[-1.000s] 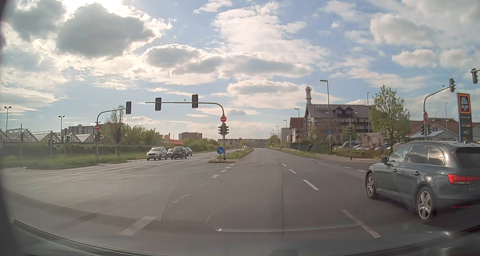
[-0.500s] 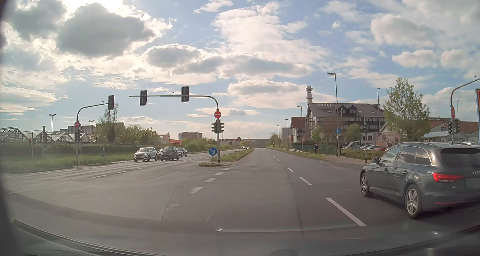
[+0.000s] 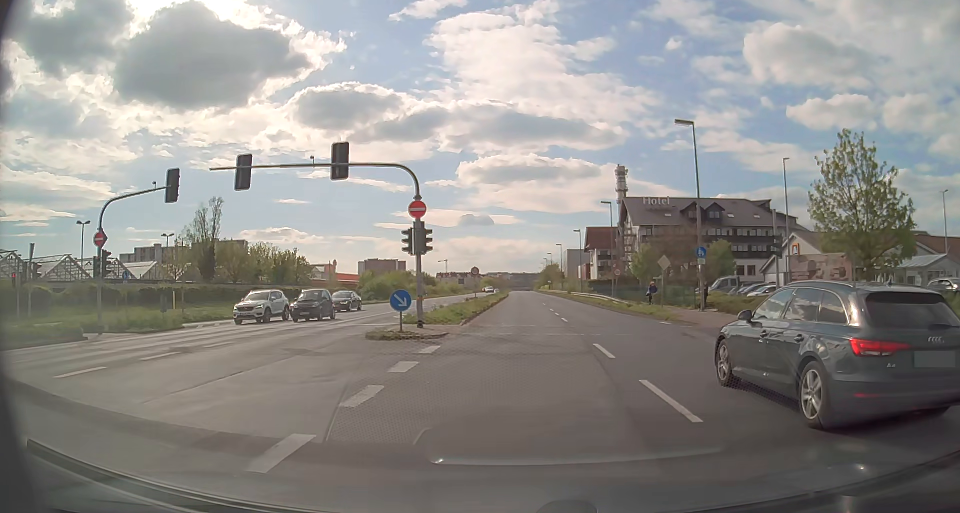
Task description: Follow the waypoints while adhering to traffic rules and regulations
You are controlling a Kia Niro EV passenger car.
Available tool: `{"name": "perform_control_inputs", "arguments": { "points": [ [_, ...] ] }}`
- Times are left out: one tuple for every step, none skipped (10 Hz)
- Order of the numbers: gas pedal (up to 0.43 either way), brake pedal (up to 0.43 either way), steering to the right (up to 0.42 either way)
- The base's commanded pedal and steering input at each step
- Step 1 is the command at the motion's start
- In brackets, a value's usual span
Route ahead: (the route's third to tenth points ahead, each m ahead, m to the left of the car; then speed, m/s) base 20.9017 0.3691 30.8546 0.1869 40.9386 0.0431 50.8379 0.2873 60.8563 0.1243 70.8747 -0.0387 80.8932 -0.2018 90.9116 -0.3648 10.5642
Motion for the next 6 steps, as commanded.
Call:
{"name": "perform_control_inputs", "arguments": {
  "points": [
    [0.441,0.0,-0.003],
    [0.441,0.0,-0.001],
    [0.441,0.0,0.003],
    [0.441,0.0,0.005],
    [0.409,0.0,0.004],
    [0.398,0.0,0.0]
  ]
}}
